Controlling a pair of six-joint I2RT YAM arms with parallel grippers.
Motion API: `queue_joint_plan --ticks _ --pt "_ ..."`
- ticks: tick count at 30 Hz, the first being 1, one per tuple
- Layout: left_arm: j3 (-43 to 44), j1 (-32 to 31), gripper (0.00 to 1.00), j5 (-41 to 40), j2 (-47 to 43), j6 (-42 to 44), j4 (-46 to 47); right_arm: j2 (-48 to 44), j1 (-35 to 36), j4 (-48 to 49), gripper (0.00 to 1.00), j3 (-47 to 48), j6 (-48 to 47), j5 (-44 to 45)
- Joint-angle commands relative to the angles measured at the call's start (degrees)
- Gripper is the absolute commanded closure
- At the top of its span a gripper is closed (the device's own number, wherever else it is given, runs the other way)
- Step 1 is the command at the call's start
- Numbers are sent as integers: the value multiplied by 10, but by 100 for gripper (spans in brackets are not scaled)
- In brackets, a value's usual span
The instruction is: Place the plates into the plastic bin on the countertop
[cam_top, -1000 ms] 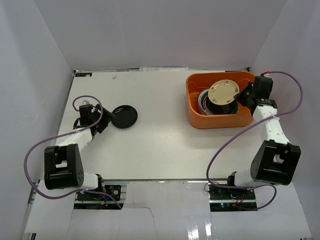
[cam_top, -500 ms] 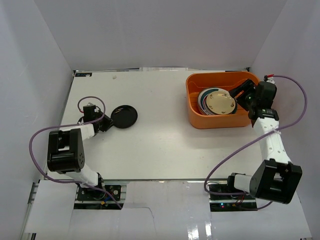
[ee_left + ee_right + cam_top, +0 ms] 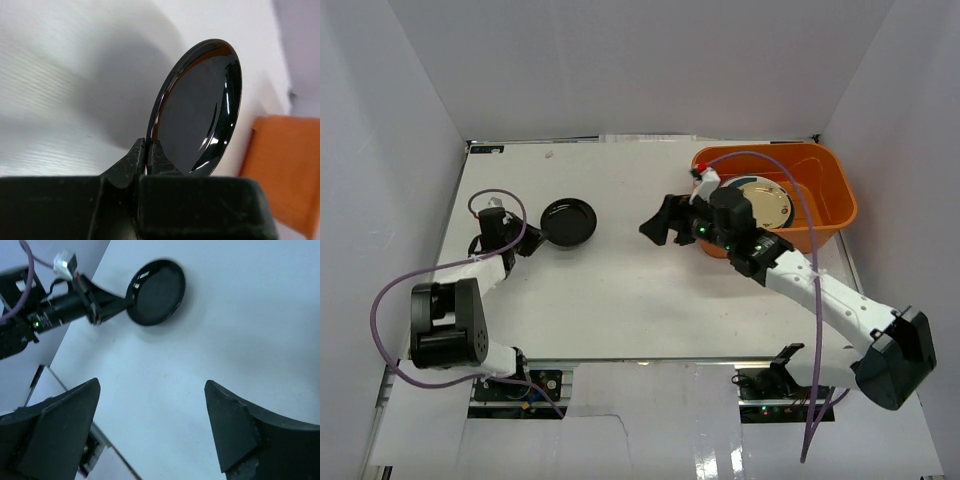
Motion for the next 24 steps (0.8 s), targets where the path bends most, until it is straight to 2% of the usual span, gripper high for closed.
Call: queue_joint_plan --ticks 1,2,3,8,15,18,21,23,24 --pt "-20 2 100 83 -111 -21 52 47 76 19 4 53 -30 56" --pt "-26 0 100 98 -128 -24 53 63 89 19 4 59 -31 65" --pt "-43 -1 100 133 -182 -33 52 122 105 20 8 88 -28 50" --pt "-58 -7 100 188 -255 -28 20 162 107 45 9 102 -11 24" --pt "-87 -13 100 228 -337 -27 -13 211 108 57 1 138 2 -17" --pt "-83 -15 100 212 -361 -12 -40 213 108 86 10 126 9 -37" --pt "-77 -15 100 215 -368 -7 -53 211 107 93 14 123 12 -25" --pt "-75 -18 100 231 -375 -11 -51 211 106 92 24 123 13 -9" --pt "-75 -22 100 234 -378 -11 -51 214 104 92 36 126 13 -1"
